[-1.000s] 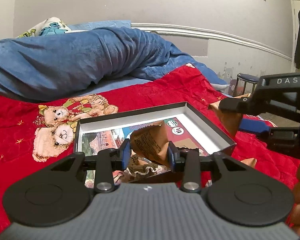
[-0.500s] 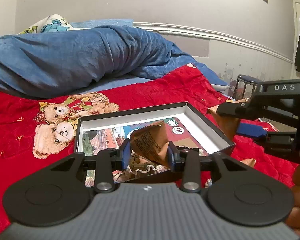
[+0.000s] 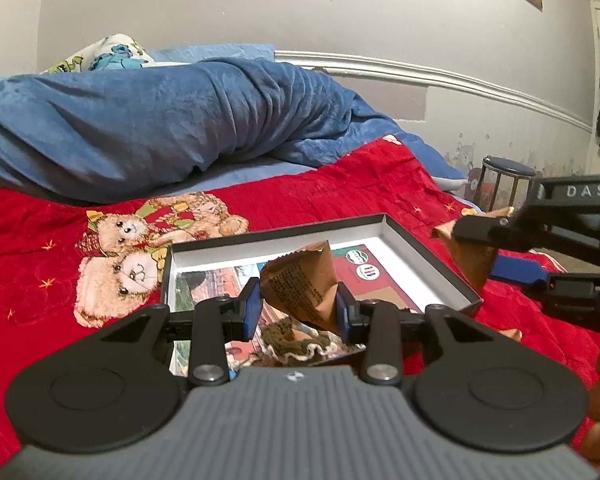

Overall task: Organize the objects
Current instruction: 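Hold brown packet over box with left tool while right tool carries Choco Magic packet over box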

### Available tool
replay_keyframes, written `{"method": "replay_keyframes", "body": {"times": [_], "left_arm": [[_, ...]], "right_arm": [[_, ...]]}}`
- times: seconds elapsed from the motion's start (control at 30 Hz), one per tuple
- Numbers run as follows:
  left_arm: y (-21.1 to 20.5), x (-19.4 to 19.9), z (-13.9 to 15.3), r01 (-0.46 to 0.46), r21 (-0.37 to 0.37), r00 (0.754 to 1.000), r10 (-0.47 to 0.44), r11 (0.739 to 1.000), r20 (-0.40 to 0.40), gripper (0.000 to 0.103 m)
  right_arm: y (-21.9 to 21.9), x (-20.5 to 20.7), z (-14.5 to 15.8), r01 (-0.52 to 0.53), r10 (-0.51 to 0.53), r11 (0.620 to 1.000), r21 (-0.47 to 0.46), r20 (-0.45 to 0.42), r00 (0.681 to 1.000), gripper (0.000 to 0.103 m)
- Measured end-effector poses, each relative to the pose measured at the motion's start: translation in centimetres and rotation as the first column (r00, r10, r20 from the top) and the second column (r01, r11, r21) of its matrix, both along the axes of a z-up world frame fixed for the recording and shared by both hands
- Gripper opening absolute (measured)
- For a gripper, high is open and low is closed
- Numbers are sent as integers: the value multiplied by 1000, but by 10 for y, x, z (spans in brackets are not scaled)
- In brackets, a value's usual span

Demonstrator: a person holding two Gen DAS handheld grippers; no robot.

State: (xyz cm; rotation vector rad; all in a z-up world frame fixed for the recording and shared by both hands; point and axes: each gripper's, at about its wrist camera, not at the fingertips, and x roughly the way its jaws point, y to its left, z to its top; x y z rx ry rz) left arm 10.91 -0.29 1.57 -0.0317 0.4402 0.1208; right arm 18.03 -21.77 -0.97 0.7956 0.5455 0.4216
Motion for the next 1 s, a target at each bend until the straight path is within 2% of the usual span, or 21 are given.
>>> {"method": "replay_keyframes", "body": {"times": [0.17,0.33,0.4,0.53,0.63,0.87,1.0], "left_arm": [[3,8,7,1,43,1000,-2,999,31,42],[14,21,14,-5,43,999,3,999,38,42],[18,26,14,-26,55,999,24,998,39,42],[34,28,14,-68,3,997,67,998,40,42],[45,23,13,-101,45,993,98,994,61,42],[68,36,5,-141,14,990,140,990,22,42],[72,45,-10,-148,-3,989,148,989,-15,42]], "right_arm": [[-3,2,1,9,-9,1000,2,3,1000,31],[-9,7,5,27,-26,1000,-15,17,999,31],[-17,8,9,46,-46,999,-19,28,999,31],[-32,15,8,95,-94,995,-17,20,995,31],[-36,20,2,117,-117,993,-32,3,993,31],[0,55,-6,50,-47,982,-180,25,999,31],[24,76,-18,32,-32,973,-229,4,999,31]]}}
